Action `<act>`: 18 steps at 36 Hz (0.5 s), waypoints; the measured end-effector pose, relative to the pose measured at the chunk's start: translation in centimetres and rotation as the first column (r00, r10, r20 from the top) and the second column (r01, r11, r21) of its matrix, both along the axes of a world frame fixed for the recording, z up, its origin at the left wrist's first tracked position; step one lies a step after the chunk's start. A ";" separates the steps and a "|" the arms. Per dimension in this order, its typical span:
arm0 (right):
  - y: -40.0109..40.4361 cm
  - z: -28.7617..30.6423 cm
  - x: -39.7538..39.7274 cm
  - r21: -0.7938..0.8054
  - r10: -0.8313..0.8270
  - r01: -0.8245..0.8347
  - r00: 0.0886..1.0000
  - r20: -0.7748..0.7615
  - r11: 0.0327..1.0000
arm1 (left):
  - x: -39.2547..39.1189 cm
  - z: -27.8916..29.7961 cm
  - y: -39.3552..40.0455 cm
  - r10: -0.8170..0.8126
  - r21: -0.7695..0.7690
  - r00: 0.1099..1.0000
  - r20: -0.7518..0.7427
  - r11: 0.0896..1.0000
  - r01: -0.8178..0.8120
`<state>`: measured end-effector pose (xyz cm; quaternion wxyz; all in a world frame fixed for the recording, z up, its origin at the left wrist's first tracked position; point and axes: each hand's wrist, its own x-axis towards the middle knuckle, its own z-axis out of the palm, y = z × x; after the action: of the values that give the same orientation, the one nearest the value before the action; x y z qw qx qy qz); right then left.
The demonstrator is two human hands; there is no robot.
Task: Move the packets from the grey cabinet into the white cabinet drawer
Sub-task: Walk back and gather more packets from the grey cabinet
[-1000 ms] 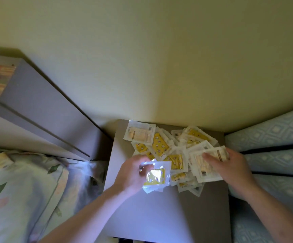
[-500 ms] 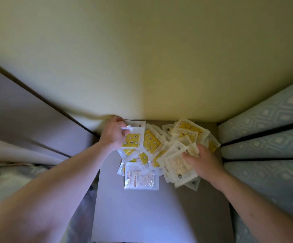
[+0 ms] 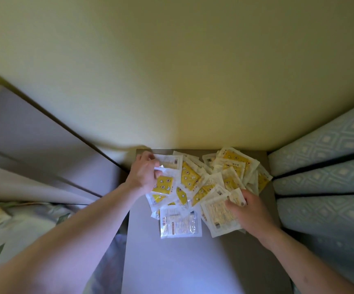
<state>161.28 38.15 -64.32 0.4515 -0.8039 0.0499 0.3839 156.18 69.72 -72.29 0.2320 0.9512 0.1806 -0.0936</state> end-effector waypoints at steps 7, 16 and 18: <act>0.5 0.2 -1.2 0.006 -0.023 0.023 0.999 0.047 1.000 | -0.8 -0.6 1.0 0.002 -0.033 1.000 0.014 0.999 -0.002; 0.6 -0.4 -2.8 0.007 -0.015 0.015 0.997 0.070 1.000 | 0.1 0.1 1.2 -0.099 -0.037 0.995 0.004 0.994 0.099; 0.5 -0.4 -3.0 0.011 -0.003 0.003 0.997 0.079 1.000 | 0.5 0.4 1.2 -0.130 -0.047 0.991 -0.037 0.991 0.128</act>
<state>158.25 38.65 -64.72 0.4582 -0.8159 0.0310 0.3513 156.69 70.92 -71.94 0.2428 0.9535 0.1213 -0.1312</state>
